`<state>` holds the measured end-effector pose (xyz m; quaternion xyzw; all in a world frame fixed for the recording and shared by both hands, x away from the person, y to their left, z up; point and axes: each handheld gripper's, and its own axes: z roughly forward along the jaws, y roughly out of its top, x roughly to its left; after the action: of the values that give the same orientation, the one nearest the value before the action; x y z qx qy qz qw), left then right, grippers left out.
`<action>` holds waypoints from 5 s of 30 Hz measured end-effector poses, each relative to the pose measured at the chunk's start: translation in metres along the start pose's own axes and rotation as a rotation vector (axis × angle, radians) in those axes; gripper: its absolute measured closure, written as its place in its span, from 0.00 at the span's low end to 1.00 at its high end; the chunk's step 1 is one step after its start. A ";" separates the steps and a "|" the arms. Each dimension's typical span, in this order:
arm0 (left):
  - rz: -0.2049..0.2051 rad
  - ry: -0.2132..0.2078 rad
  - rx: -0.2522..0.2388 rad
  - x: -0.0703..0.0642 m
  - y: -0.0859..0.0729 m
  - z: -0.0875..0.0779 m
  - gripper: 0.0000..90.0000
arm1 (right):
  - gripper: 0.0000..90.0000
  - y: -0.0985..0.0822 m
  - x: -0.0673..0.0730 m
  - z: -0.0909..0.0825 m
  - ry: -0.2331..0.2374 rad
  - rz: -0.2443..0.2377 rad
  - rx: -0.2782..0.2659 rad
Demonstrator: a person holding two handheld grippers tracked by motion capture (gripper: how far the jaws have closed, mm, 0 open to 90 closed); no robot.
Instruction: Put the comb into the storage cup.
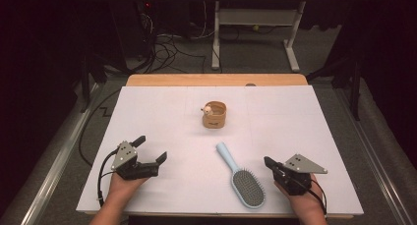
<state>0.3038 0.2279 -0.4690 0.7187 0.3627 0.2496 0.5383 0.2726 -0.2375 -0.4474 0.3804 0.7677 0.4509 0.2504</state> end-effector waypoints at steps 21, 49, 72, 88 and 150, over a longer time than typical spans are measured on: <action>0.010 0.011 -0.002 0.001 -0.001 0.000 0.04 | 1.00 0.009 0.080 0.007 0.270 -0.183 0.123; -0.006 0.013 -0.005 0.003 0.000 -0.001 0.05 | 1.00 0.006 0.085 0.009 0.197 -0.284 0.246; -0.013 0.010 -0.009 0.004 0.000 -0.002 0.05 | 1.00 0.003 0.089 0.011 0.218 -0.351 0.306; -0.019 0.014 -0.014 0.005 0.000 -0.003 0.05 | 1.00 0.004 0.083 0.010 0.179 -0.371 0.309; -0.039 -0.008 -0.010 0.006 0.000 -0.001 0.06 | 0.60 -0.004 -0.034 -0.014 -0.070 0.118 -0.042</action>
<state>0.3065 0.2333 -0.4684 0.7098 0.3732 0.2378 0.5480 0.2806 -0.2729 -0.4425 0.4350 0.7252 0.4673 0.2580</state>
